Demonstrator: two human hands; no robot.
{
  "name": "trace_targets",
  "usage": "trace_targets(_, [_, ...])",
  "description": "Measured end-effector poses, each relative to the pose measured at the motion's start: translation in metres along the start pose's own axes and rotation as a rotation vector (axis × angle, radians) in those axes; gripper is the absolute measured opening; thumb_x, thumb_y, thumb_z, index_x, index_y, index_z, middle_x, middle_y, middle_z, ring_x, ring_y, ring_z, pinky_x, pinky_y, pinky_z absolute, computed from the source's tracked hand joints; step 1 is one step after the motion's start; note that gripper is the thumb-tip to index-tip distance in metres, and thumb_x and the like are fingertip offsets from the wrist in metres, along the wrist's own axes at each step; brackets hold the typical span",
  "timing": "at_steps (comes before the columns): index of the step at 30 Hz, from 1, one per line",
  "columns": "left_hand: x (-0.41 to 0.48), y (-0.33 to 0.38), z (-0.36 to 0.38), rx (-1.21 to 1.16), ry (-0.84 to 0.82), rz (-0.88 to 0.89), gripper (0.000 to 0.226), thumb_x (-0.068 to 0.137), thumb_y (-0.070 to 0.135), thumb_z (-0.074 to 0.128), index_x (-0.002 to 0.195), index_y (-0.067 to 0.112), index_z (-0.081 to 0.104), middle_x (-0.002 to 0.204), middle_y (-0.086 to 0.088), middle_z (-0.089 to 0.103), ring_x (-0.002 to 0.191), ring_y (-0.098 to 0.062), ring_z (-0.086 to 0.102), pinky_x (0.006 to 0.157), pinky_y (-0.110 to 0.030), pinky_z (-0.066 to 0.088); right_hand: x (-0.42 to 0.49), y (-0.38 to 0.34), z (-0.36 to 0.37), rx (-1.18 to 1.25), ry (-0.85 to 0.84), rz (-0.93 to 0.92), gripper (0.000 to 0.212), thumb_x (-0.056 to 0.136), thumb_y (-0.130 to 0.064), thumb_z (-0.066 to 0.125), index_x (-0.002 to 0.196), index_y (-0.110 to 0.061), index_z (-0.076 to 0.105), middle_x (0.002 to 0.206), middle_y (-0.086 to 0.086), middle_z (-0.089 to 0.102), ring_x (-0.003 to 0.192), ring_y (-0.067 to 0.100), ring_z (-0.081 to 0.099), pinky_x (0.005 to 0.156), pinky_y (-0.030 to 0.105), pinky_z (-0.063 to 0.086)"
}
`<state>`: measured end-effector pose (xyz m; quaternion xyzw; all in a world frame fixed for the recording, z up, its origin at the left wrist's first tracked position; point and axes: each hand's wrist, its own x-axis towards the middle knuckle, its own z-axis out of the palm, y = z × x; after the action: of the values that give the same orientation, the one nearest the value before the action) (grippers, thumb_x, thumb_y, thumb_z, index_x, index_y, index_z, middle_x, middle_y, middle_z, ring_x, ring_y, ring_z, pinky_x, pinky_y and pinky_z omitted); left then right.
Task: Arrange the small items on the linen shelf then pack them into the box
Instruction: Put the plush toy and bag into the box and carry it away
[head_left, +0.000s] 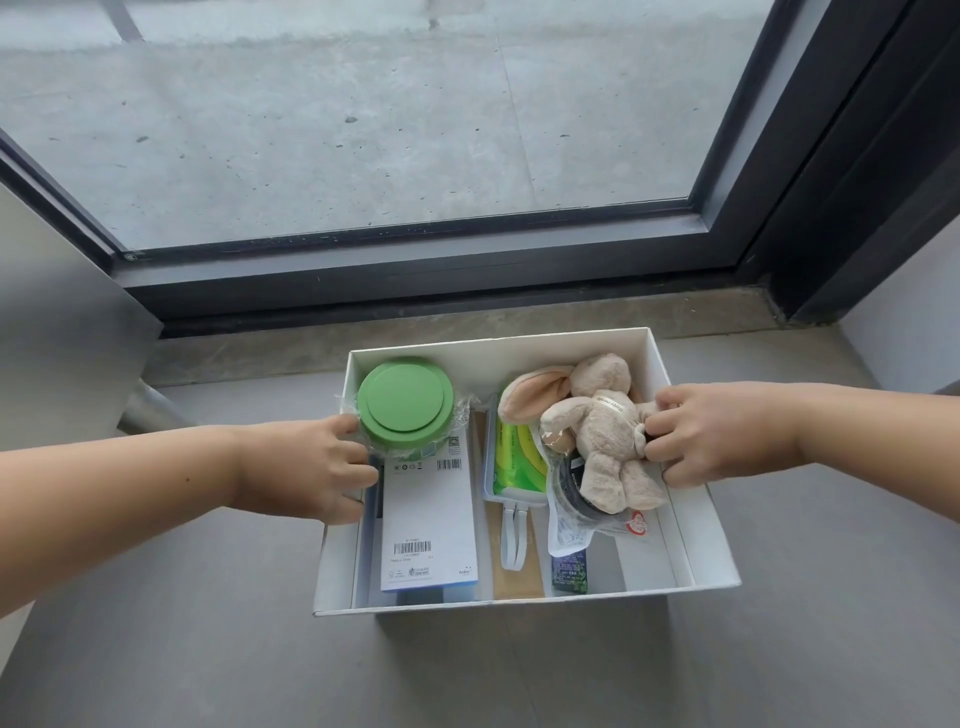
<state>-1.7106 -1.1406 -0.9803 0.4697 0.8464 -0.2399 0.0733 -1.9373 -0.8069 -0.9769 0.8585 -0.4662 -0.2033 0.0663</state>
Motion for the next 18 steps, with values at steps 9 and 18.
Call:
trace_targets(9, [-0.002, 0.001, -0.002, 0.047, -0.025, -0.016, 0.021, 0.065, 0.006, 0.070, 0.064, 0.018, 0.054, 0.063, 0.001, 0.050, 0.052, -0.019, 0.048, 0.064, -0.033, 0.051, 0.000, -0.009, -0.002, -0.044, -0.002, 0.086, 0.026, 0.048, -0.008, 0.074, 0.055, -0.021, 0.053, 0.064, -0.002, 0.057, 0.057, 0.017, 0.054, 0.059, 0.026, 0.050])
trace_targets(18, [-0.023, -0.031, -0.077, 0.076, -0.030, 0.001, 0.021, 0.059, 0.003, 0.070, 0.058, 0.015, 0.053, 0.059, -0.001, 0.048, 0.048, -0.019, 0.047, 0.061, -0.035, 0.051, -0.019, 0.006, -0.064, -0.061, 0.029, 0.159, 0.026, 0.047, -0.005, 0.075, 0.054, -0.019, 0.055, 0.064, 0.001, 0.056, 0.057, 0.019, 0.054, 0.058, 0.029, 0.050])
